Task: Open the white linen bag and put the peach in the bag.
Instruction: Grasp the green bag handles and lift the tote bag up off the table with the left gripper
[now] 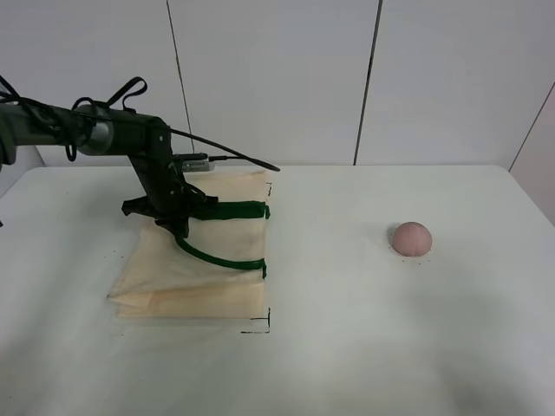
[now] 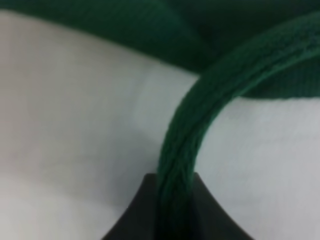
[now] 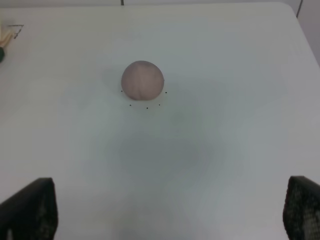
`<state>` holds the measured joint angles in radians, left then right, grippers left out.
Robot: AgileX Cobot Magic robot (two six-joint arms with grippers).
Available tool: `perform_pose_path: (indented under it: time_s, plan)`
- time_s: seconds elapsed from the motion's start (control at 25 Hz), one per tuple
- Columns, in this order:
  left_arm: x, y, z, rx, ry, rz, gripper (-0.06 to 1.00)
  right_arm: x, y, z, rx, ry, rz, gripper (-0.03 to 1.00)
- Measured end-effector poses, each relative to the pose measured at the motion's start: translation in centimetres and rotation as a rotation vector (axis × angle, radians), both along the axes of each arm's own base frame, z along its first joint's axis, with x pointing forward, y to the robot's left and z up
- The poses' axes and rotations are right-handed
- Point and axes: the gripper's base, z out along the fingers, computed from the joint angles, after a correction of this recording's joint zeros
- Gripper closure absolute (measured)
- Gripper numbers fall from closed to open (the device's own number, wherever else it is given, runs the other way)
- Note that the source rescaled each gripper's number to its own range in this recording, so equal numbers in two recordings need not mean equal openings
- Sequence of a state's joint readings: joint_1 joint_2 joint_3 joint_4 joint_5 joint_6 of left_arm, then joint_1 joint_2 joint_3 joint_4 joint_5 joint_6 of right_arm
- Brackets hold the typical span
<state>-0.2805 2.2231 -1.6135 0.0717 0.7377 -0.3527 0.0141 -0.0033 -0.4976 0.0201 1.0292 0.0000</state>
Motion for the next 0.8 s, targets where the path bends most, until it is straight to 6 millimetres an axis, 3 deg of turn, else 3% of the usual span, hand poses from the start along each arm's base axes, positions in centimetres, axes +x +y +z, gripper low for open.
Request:
perform_pose_path:
  time_s: [0.16, 0.36, 0.56, 0.8]
  plan:
    - [0.2, 0.0, 5.7, -0.009, -0.060, -0.012, 0.94, 0.0, 0.0, 0.0, 0.000, 0.000, 0.000, -0.03]
    - [-0.9, 0.3, 13.6, -0.007, -0.137, -0.097, 0.94, 0.0, 0.0, 0.0, 0.000, 0.000, 0.000, -0.03]
    - [-2.6, 0.8, 19.2, 0.009, -0.153, -0.176, 0.94, 0.0, 0.0, 0.0, 0.000, 0.000, 0.000, -0.03]
    - [-4.1, 0.4, 25.1, -0.046, -0.318, -0.231, 0.94, 0.0, 0.0, 0.0, 0.000, 0.000, 0.000, -0.03]
